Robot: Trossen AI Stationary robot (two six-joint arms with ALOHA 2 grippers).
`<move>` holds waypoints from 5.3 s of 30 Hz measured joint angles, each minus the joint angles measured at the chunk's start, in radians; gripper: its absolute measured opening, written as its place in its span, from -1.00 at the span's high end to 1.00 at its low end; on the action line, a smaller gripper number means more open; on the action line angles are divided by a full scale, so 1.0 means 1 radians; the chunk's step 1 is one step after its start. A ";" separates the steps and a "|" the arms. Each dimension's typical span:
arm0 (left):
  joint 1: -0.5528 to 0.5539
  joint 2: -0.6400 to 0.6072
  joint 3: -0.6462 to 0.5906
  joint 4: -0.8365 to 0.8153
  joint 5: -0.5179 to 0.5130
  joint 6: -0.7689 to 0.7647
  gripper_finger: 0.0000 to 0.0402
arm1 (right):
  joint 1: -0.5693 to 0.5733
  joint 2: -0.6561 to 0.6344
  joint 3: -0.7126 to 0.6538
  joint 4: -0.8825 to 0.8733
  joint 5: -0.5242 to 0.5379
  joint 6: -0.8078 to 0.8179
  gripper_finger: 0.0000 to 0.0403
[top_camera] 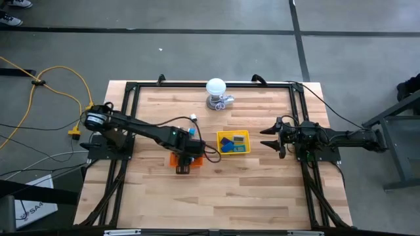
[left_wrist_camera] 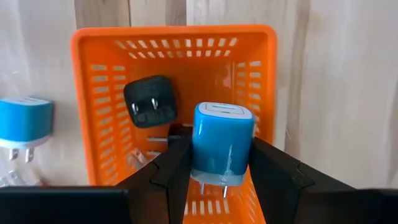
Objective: Pick & Place Office items
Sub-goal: Put the left light blue charger adapter into the orange bin, then put the red charger adapter into the orange bin
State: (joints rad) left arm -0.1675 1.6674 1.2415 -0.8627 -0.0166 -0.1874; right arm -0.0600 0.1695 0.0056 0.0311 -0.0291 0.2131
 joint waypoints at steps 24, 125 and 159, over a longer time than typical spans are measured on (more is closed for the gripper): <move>0.044 0.063 0.000 0.064 0.015 0.030 0.21 | 0.000 0.000 0.000 0.000 0.000 0.000 -0.09; 0.516 -0.096 -0.232 0.038 0.011 0.120 0.19 | 0.000 0.000 0.000 0.000 0.000 0.000 -0.09; 0.520 -0.034 -0.281 0.113 0.011 0.134 0.24 | 0.000 0.000 0.000 0.000 0.000 0.000 -0.09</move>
State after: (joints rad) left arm 0.3527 1.6337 0.9609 -0.7495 -0.0059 -0.0532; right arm -0.0597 0.1692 0.0056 0.0315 -0.0288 0.2134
